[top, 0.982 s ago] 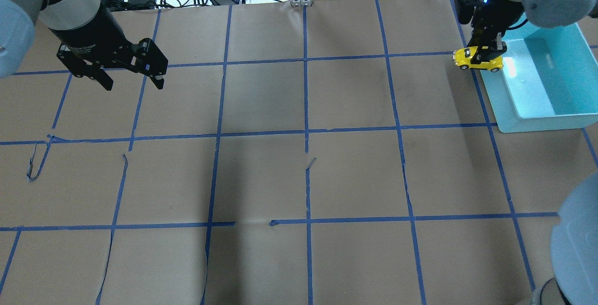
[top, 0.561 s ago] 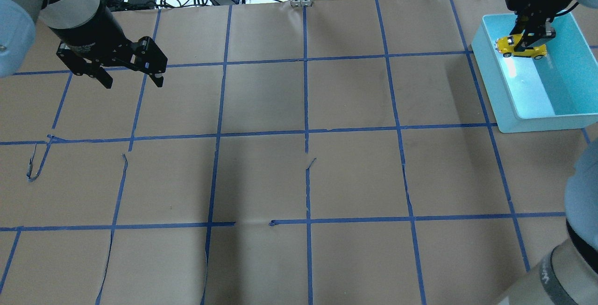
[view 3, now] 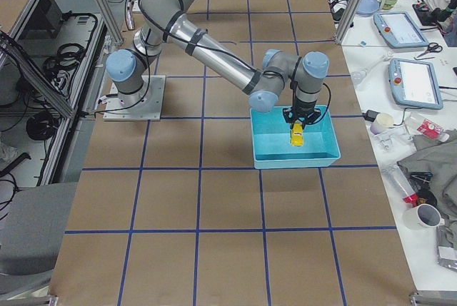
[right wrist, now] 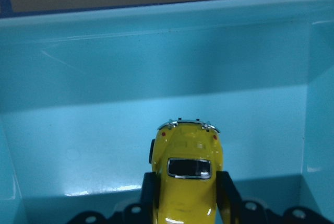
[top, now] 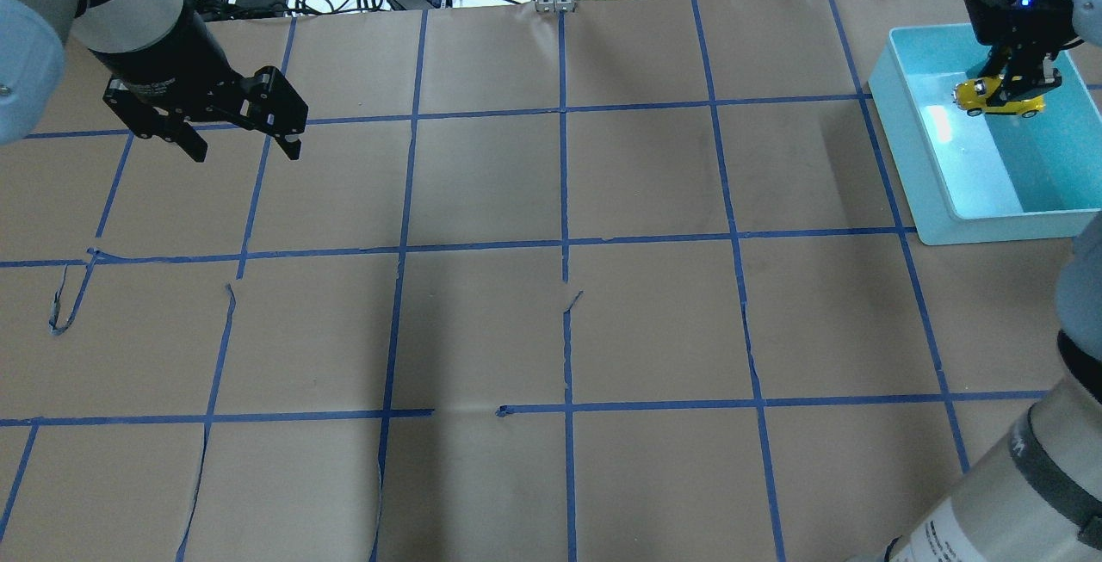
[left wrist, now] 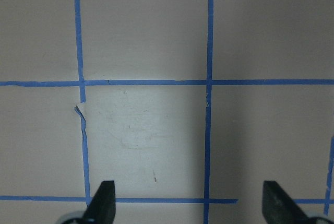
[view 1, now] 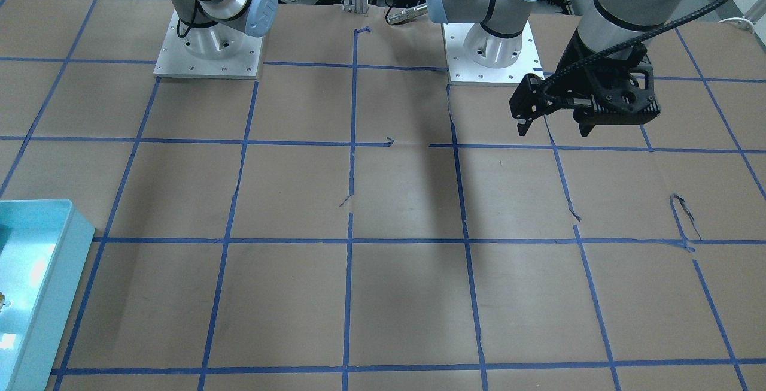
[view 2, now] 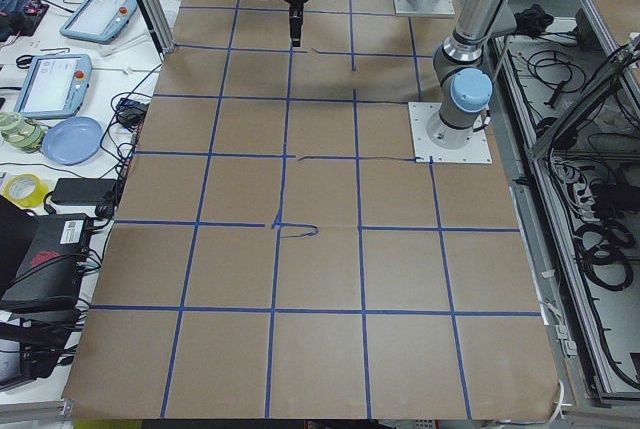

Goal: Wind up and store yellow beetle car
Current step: 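Lower the car into the blue bin and open the right gripper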

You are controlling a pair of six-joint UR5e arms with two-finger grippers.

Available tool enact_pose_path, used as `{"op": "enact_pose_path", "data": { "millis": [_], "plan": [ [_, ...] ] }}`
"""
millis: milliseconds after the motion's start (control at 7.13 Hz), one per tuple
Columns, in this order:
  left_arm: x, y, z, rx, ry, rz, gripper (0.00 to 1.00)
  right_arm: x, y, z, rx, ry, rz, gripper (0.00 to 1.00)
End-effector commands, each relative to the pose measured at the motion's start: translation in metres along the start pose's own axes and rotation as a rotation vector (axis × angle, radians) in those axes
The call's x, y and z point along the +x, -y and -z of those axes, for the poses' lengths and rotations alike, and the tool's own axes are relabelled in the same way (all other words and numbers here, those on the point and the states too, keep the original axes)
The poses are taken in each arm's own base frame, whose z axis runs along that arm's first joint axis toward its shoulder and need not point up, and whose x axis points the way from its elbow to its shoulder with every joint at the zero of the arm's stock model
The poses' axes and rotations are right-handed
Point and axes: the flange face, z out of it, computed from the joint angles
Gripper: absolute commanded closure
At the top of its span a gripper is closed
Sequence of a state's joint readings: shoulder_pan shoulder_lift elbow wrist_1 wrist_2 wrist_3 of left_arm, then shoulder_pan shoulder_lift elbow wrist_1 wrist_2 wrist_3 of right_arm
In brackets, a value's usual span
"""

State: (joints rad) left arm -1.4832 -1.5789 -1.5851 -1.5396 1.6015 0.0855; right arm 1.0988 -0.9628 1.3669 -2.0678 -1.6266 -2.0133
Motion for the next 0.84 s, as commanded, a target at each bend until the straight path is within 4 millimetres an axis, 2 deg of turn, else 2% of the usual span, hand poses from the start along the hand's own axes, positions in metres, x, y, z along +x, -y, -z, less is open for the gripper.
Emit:
{"op": "enact_pose_path", "data": {
  "millis": [0,140,280,421,561,701],
  "plan": [
    [-0.001,-0.001,0.000,0.000,0.003,0.002,0.00,-0.004,0.007,-0.023,0.049,-0.009,0.058,1.00],
    [0.000,0.000,0.000,-0.001,0.003,0.001,0.00,-0.010,0.010,-0.033,0.058,0.011,0.061,1.00],
    [0.000,0.001,-0.002,-0.004,0.003,-0.001,0.00,-0.011,0.011,-0.037,0.048,0.001,0.059,0.95],
    [0.000,0.000,0.000,-0.001,0.003,0.001,0.00,-0.015,0.014,-0.047,0.058,0.008,0.052,0.75],
    [0.000,-0.001,0.000,0.000,0.002,0.001,0.00,-0.020,0.017,-0.054,0.064,0.010,0.052,0.50],
    [0.000,-0.001,0.001,0.002,-0.001,0.001,0.00,-0.021,0.018,-0.055,0.065,0.001,0.059,0.00]
  ]
}}
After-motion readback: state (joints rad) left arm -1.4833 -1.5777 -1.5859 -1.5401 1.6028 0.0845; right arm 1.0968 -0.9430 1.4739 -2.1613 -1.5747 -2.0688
